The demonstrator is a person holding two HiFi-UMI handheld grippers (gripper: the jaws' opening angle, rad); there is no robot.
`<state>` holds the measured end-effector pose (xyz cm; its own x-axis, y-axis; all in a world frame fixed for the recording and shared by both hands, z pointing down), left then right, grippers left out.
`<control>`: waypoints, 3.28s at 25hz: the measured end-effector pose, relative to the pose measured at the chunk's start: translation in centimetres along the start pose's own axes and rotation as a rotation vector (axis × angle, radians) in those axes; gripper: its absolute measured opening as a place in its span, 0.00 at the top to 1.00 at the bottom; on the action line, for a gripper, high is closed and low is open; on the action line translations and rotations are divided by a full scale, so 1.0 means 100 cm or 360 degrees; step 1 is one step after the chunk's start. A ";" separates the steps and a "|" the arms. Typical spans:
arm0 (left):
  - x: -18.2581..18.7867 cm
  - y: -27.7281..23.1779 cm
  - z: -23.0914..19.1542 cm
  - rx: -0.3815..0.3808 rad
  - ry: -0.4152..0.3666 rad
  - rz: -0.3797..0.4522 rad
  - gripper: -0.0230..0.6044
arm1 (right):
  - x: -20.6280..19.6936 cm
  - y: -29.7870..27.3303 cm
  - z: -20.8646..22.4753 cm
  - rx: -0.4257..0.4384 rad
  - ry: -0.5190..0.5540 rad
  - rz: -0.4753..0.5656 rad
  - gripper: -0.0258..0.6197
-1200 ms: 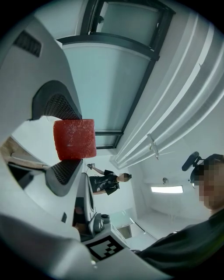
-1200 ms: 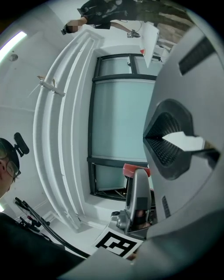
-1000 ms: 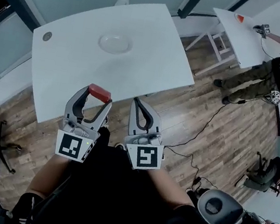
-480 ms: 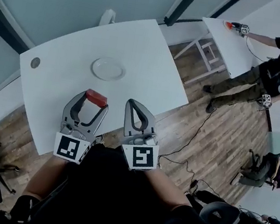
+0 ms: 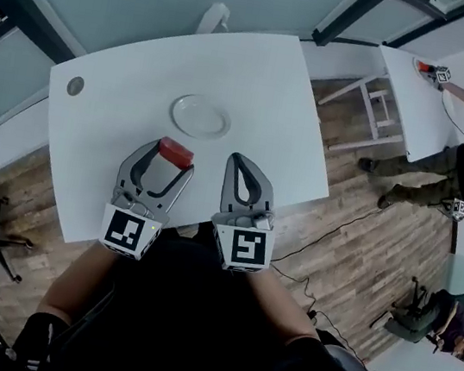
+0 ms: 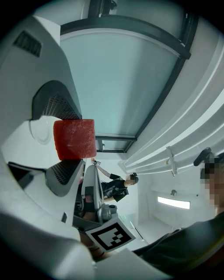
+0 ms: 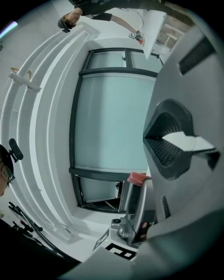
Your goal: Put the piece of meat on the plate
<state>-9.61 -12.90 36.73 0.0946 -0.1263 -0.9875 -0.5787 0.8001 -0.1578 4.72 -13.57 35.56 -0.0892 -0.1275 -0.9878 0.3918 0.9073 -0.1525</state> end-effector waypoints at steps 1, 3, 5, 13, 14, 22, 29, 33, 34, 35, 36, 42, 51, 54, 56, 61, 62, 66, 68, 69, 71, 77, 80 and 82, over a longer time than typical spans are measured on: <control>-0.002 -0.006 -0.002 0.0018 -0.0002 -0.0010 0.51 | -0.001 -0.006 0.004 0.0028 0.0005 -0.0001 0.96; -0.011 -0.018 -0.005 0.0044 -0.0007 -0.0071 0.51 | -0.003 -0.016 0.014 0.0074 0.0019 -0.0011 0.96; -0.021 -0.032 -0.008 0.0053 -0.0018 -0.0142 0.51 | -0.006 -0.027 0.024 0.0109 0.0015 -0.0013 0.96; -0.069 -0.092 -0.027 0.0168 0.0042 -0.0410 0.51 | -0.029 -0.062 0.055 0.0235 -0.0009 -0.0091 0.96; -0.075 -0.099 -0.030 0.0172 0.0059 -0.0448 0.51 | -0.032 -0.065 0.058 0.0247 -0.0009 -0.0100 0.96; -0.121 -0.134 -0.041 0.0168 0.0104 -0.0743 0.51 | -0.054 -0.082 0.077 0.0303 -0.0005 -0.0187 0.96; -0.151 -0.149 -0.046 0.0131 0.0167 -0.1027 0.51 | -0.080 -0.100 0.079 0.0350 -0.0026 -0.0279 0.96; -0.156 -0.159 -0.047 0.0085 0.0204 -0.1154 0.51 | -0.093 -0.108 0.084 0.0351 -0.0051 -0.0329 0.96; -0.158 -0.161 -0.048 0.0078 0.0199 -0.1184 0.51 | -0.097 -0.110 0.086 0.0349 -0.0061 -0.0340 0.96; -0.160 -0.163 -0.048 0.0073 0.0196 -0.1218 0.51 | -0.100 -0.111 0.087 0.0346 -0.0072 -0.0350 0.96; -0.163 -0.165 -0.048 0.0068 0.0200 -0.1257 0.51 | -0.103 -0.112 0.089 0.0342 -0.0084 -0.0359 0.96; -0.177 -0.171 -0.050 0.0049 0.0231 -0.1453 0.51 | -0.113 -0.115 0.102 0.0290 -0.0150 -0.0389 0.96; -0.183 -0.183 -0.057 0.0039 0.0335 -0.1508 0.51 | -0.123 -0.113 0.122 0.0213 -0.0223 -0.0422 0.96; -0.183 -0.184 -0.056 0.0024 0.0319 -0.1521 0.51 | -0.124 -0.113 0.126 0.0202 -0.0227 -0.0426 0.96; -0.184 -0.184 -0.056 0.0019 0.0317 -0.1518 0.51 | -0.123 -0.114 0.126 0.0203 -0.0221 -0.0425 0.96; -0.181 -0.184 -0.057 0.0010 0.0313 -0.1455 0.51 | -0.112 -0.115 0.121 0.0204 -0.0200 -0.0397 0.96; -0.179 -0.185 -0.057 0.0011 0.0302 -0.1438 0.51 | -0.110 -0.114 0.121 0.0202 -0.0195 -0.0390 0.96; -0.166 -0.185 -0.056 0.0015 0.0256 -0.1358 0.51 | -0.102 -0.108 0.119 0.0195 -0.0164 -0.0363 0.96; -0.154 -0.180 -0.056 0.0021 0.0242 -0.1280 0.51 | -0.097 -0.106 0.115 0.0198 -0.0146 -0.0347 0.96; -0.147 -0.177 -0.057 0.0025 0.0243 -0.1229 0.51 | -0.094 -0.105 0.112 0.0200 -0.0138 -0.0338 0.96; -0.131 -0.168 -0.056 0.0033 0.0243 -0.1124 0.51 | -0.088 -0.103 0.105 0.0207 -0.0120 -0.0317 0.96; -0.075 -0.123 -0.053 0.0169 0.0158 -0.0727 0.78 | -0.061 -0.096 0.069 0.0271 -0.0050 -0.0233 0.96; -0.047 -0.097 -0.051 0.0266 0.0115 -0.0525 0.96 | -0.045 -0.089 0.048 0.0306 -0.0017 -0.0181 0.96; -0.033 -0.082 -0.048 0.0279 0.0111 -0.0426 0.96 | -0.034 -0.084 0.034 0.0339 -0.0007 -0.0146 0.96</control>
<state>-9.05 -21.84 41.26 0.1656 -0.3809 -0.9096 -0.3919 0.8210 -0.4152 4.88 -22.08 40.10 -0.1298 -0.2077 -0.9695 0.5670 0.7866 -0.2444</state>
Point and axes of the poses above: the fingertips, and each gripper's own axes: y backward along the fingers, z to its right, x out of its top, the point moved 5 cm from there along y, backward along the fingers, and after that the axes turned 1 degree about -y, right-handed, at the moved point
